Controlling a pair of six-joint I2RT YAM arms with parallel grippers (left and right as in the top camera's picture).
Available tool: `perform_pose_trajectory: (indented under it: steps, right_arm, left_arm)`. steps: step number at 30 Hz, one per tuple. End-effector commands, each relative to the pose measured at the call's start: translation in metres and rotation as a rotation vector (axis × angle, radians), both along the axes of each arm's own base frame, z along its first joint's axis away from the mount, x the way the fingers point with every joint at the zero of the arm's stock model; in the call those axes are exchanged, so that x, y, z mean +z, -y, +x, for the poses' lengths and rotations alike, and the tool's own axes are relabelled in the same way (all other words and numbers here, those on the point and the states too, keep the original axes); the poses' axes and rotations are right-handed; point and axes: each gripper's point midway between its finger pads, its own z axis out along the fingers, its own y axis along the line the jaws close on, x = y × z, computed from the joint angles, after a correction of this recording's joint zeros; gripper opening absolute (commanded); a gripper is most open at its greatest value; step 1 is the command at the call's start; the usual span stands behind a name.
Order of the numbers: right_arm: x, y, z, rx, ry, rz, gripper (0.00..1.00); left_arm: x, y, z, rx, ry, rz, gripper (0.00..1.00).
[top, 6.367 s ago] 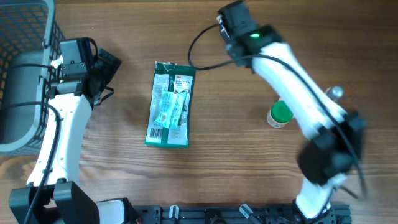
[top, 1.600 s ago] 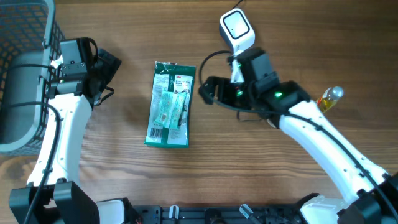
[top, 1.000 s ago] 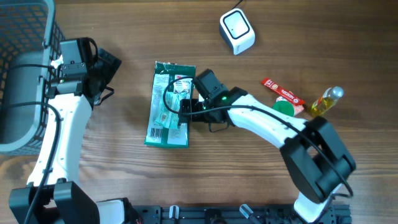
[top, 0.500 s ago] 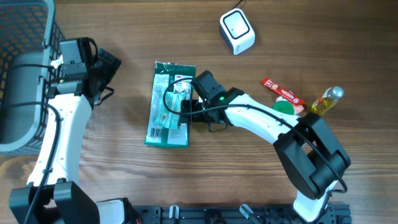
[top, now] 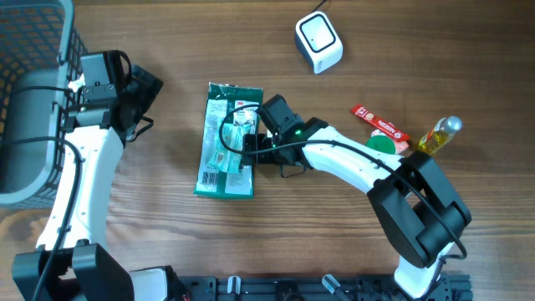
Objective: Scan the item barcode
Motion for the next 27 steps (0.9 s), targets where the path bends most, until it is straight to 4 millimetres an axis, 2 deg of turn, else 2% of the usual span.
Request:
perform_pose_trajectory:
  steps: [1,5,6,7,8,9,10,14,17,21,27]
  right_arm:
    - [-0.016,0.006,0.000,-0.010,-0.010,-0.042,1.00]
    - [-0.016,0.006,0.000,-0.011,-0.010,-0.042,1.00]
    - [-0.015,0.006,0.000,-0.010,-0.009,-0.042,1.00]
    - [-0.015,0.006,0.000,-0.010,-0.009,-0.042,1.00]
    - [-0.015,0.006,0.000,-0.011,-0.010,-0.042,1.00]
    - [-0.015,0.006,0.000,-0.010,-0.009,-0.042,1.00]
    - [-0.015,0.006,0.000,-0.011,-0.009,-0.041,1.00]
    - [-0.015,0.006,0.000,-0.015,-0.011,-0.041,1.00]
    - [-0.016,0.009,0.001,-0.048,-0.027,-0.039,1.00]
    - [-0.018,0.016,0.001,-0.062,-0.042,-0.054,1.00]
    - [-0.018,0.016,0.002,-0.085,-0.051,-0.049,1.00]
  left_arm:
    - [0.004,0.004,-0.003,-0.025,-0.002,-0.018,1.00]
    - [-0.001,-0.014,-0.015,0.040,-0.059,0.070,1.00]
    - [-0.007,-0.019,-0.027,0.054,-0.115,0.093,1.00]
    - [-0.011,-0.015,-0.033,0.034,-0.145,0.083,0.87]
    - [-0.011,-0.010,-0.031,-0.032,-0.148,0.095,0.53]
    - [-0.012,-0.004,-0.025,-0.124,-0.142,0.118,0.30]
    - [-0.013,0.005,-0.019,-0.231,-0.133,0.138,0.14]
    - [-0.033,0.045,-0.005,-0.533,-0.132,0.149,0.17]
    - [-0.060,0.067,-0.004,-0.620,-0.194,0.141,0.19]
    - [-0.109,0.094,-0.004,-0.722,-0.294,0.133,0.20]
    - [-0.145,0.110,-0.015,-0.770,-0.389,0.104,0.20]
